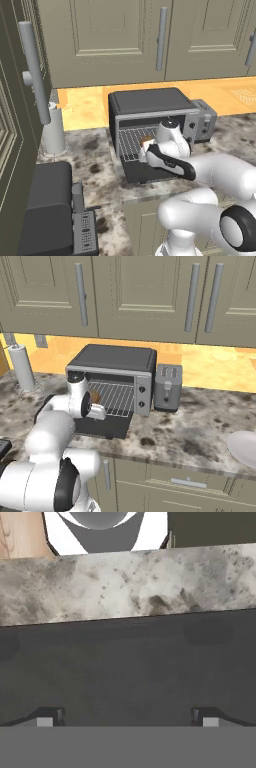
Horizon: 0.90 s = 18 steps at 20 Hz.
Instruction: Pick up the bagel from the plate, place it on the toaster oven rack, close the door, and set the timer.
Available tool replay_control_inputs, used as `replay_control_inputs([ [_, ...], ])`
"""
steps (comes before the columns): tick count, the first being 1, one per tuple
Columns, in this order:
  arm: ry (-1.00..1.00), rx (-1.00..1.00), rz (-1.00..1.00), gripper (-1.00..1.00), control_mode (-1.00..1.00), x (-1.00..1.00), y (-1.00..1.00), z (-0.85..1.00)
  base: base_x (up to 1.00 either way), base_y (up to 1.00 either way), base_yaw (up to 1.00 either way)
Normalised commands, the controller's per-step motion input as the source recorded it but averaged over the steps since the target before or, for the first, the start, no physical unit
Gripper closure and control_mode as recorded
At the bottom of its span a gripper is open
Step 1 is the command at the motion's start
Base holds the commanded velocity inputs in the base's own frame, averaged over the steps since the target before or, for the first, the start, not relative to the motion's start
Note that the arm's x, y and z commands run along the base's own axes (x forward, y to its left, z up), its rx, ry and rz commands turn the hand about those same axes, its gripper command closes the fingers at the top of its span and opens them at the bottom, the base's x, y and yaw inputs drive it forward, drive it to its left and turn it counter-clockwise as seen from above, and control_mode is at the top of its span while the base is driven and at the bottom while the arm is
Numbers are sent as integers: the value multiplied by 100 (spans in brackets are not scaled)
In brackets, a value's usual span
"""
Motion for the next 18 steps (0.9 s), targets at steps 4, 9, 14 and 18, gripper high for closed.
replay_control_inputs([
  [4, 0, 0, -1, -100, -100, 57, 6, -1, 0, 0, 0],
  [9, -1, 0, -1, -100, -100, 50, 10, 4, 0, 0, 0],
  [14, -4, 0, -4, -100, -100, 57, 15, 19, 0, 0, 0],
  [18, -12, 0, -1, -100, -100, 9, 2, 7, 0, 0, 0],
])
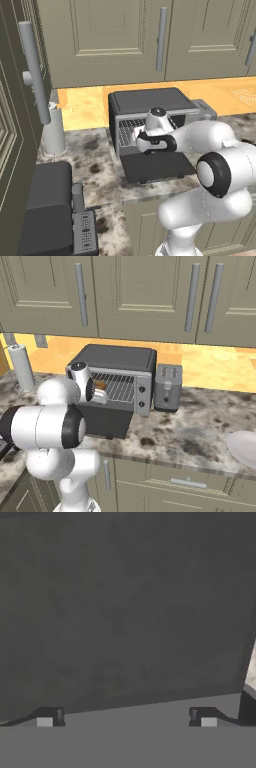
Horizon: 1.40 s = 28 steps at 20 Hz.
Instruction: Pick up the bagel from the plate, place it on the toaster oven rack, close the door, and set the timer.
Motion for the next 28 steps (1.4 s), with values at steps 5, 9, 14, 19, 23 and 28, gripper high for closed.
replay_control_inputs([
  [5, -25, 0, 0, -100, -100, -41, -2, 14, 0, 0, 0],
  [9, -26, 0, 0, -100, -100, -21, 0, 29, 0, 0, 0],
  [14, -22, 4, 0, -100, -100, -85, -19, 38, 0, 0, 0],
  [19, 0, 22, -5, -100, -100, -92, -33, 100, 0, 0, 0],
  [23, 8, 35, -9, -100, -100, -79, -40, 100, 0, 0, 0],
  [28, 11, 33, -14, -100, -100, -62, -25, 100, 0, 0, 0],
])
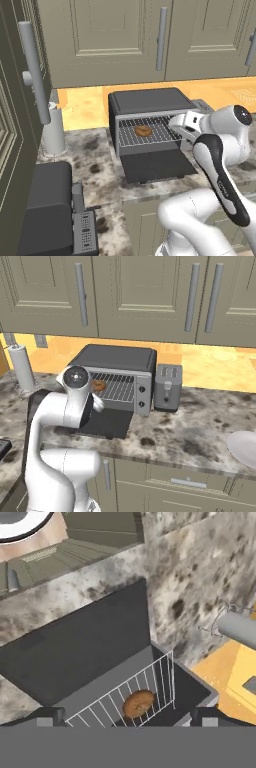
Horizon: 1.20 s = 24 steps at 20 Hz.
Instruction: Pick up the bagel from the plate, place it on the toaster oven rack, close the door, and set the timer.
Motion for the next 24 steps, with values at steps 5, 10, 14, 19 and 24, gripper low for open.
replay_control_inputs([
  [5, 28, 28, -32, -100, -100, -11, -28, 85, 0, 0, 0],
  [10, 20, 25, -45, -100, -100, 0, -47, 12, 0, 0, 0],
  [14, 21, 26, -48, -100, -100, 0, -51, -11, 0, 0, 0],
  [19, 19, 28, -47, -100, -100, -15, -31, -39, 0, 0, 0],
  [24, 19, 29, -49, -100, -100, -23, -9, -37, 0, 0, 0],
])
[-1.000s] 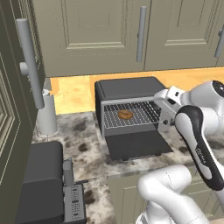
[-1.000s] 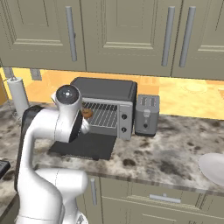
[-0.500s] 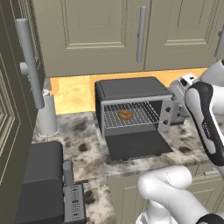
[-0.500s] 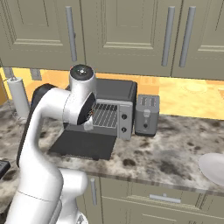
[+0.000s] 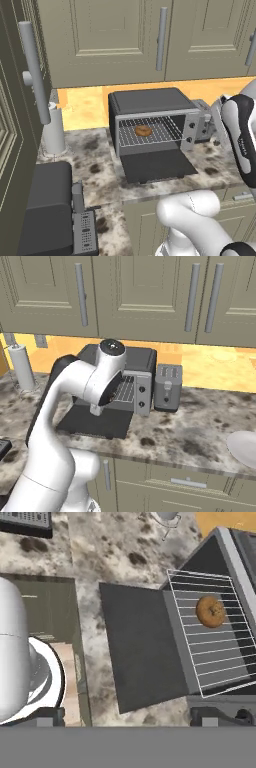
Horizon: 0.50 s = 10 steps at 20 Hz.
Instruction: Pick up the bagel from the plate, place it on the toaster oven rack, close the door, and set the timer.
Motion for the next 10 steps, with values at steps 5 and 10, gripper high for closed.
replay_control_inputs([
  [5, 25, 26, -53, -100, -100, 0, -3, -18, 0, 0, 0],
  [10, 42, 32, -46, -100, -100, 11, -24, 0, 0, 0, 0],
])
